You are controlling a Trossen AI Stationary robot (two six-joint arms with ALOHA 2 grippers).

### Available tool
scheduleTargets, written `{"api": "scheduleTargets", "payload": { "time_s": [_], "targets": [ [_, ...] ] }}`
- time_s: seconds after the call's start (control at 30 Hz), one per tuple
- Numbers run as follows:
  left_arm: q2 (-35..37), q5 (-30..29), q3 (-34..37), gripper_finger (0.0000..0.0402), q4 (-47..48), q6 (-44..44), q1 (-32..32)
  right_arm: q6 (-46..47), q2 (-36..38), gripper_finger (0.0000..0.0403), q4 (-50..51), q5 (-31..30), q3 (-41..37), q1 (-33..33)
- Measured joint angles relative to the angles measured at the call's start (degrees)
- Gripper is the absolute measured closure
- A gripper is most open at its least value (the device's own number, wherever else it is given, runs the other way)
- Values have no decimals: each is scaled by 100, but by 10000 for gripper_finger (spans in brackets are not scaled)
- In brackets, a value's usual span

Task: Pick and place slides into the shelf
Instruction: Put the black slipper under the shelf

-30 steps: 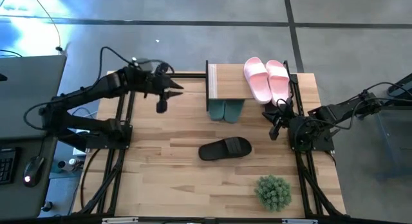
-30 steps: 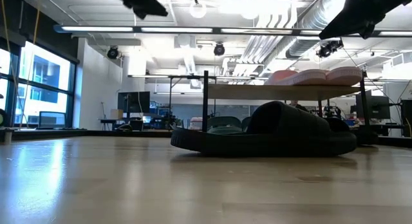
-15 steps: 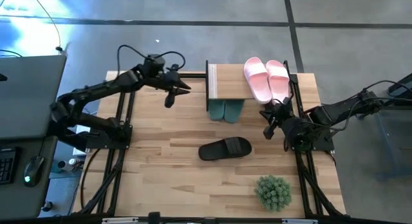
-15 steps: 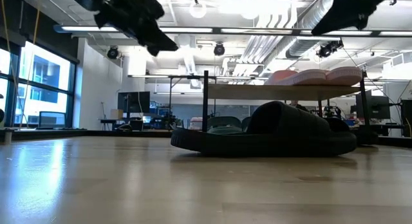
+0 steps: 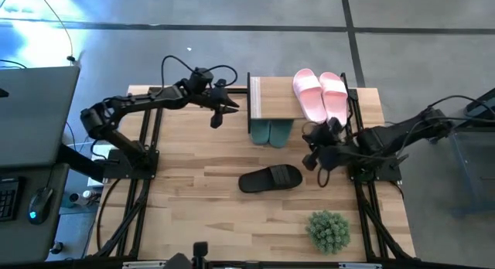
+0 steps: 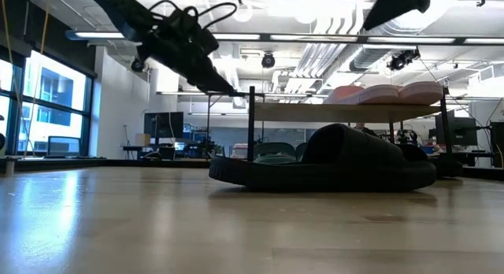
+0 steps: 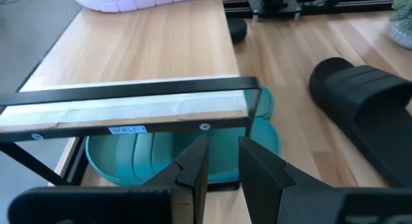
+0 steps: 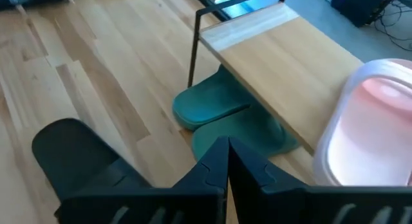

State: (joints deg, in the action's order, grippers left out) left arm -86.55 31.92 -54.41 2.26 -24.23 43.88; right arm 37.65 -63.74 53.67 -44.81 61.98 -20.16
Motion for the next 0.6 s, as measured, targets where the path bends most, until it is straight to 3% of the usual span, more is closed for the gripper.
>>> {"api": "scheduleTargets", "payload": {
  "time_s": [0.3,0.6],
  "targets": [
    [-304,61,0,330,-360,44,-2,877,-1744,402,1496,345,1749,0],
    [-380,50,-2,330,-587,46,-2,1398,-3595,392,3446,758,4088,0]
  ]
}}
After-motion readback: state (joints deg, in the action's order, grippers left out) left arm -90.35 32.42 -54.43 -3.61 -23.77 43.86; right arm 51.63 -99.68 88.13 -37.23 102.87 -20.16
